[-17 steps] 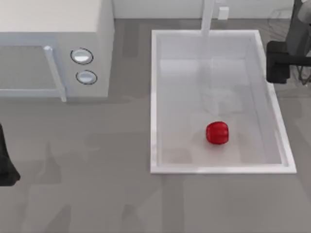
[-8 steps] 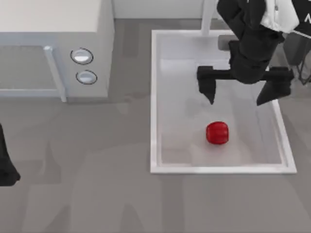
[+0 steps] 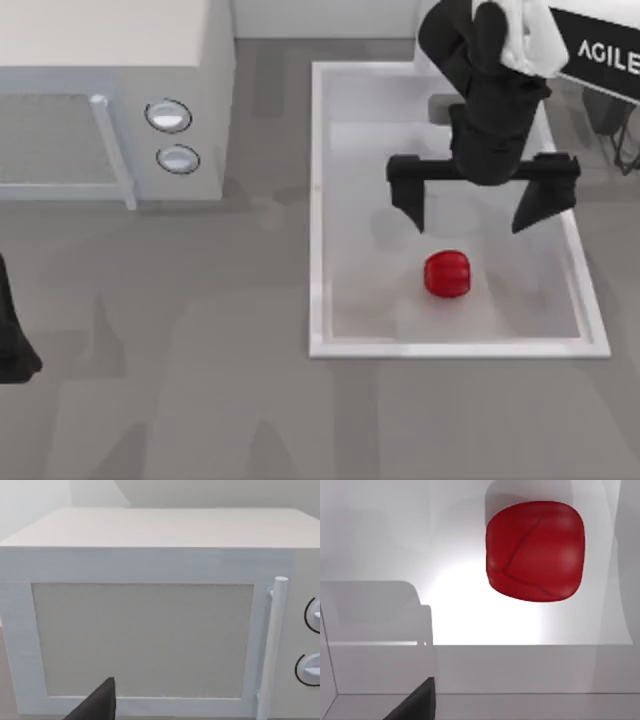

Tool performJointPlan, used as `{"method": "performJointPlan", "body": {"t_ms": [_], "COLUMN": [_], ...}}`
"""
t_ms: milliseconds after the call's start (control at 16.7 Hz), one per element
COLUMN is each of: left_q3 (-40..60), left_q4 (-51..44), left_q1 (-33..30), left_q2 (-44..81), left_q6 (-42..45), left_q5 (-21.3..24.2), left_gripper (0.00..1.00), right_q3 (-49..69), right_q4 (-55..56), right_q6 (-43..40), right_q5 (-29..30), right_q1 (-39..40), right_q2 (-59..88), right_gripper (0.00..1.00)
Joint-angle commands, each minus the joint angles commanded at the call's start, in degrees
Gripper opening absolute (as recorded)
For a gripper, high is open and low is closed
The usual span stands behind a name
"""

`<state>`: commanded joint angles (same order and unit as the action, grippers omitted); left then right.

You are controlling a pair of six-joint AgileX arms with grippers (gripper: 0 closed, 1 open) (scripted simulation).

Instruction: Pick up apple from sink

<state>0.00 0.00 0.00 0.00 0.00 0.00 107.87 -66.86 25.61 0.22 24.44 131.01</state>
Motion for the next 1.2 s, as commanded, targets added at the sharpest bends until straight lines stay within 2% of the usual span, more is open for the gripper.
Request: {"method": "performJointPlan", "body": {"t_ms": [300, 720, 1020, 1200], "left_q3": [0.00, 0.00, 0.00, 0.00], "left_q4": [0.00, 0.00, 0.00, 0.00], "left_q1": [0.00, 0.00, 0.00, 0.00], "left_q2": [0.00, 0.00, 0.00, 0.00], "left_q6": [0.00, 0.00, 0.00, 0.00], "left_q5": [0.00, 0.00, 0.00, 0.00], "left_gripper": [1.00, 1.00, 1.00, 1.00], "right_q3": [-2.39, -10.89, -11.82, -11.82], "right_q4": [4.38, 23.98, 25.51, 25.51], "right_q6": [-0.02, 0.19, 0.22, 0.22], "right_q5": [0.02, 0.15, 0.16, 0.16], "right_q1": [-0.25, 0.04, 0.07, 0.07], "right_q2": [2.44, 12.56, 13.69, 13.69], "right_gripper": [1.00, 1.00, 1.00, 0.77]}}
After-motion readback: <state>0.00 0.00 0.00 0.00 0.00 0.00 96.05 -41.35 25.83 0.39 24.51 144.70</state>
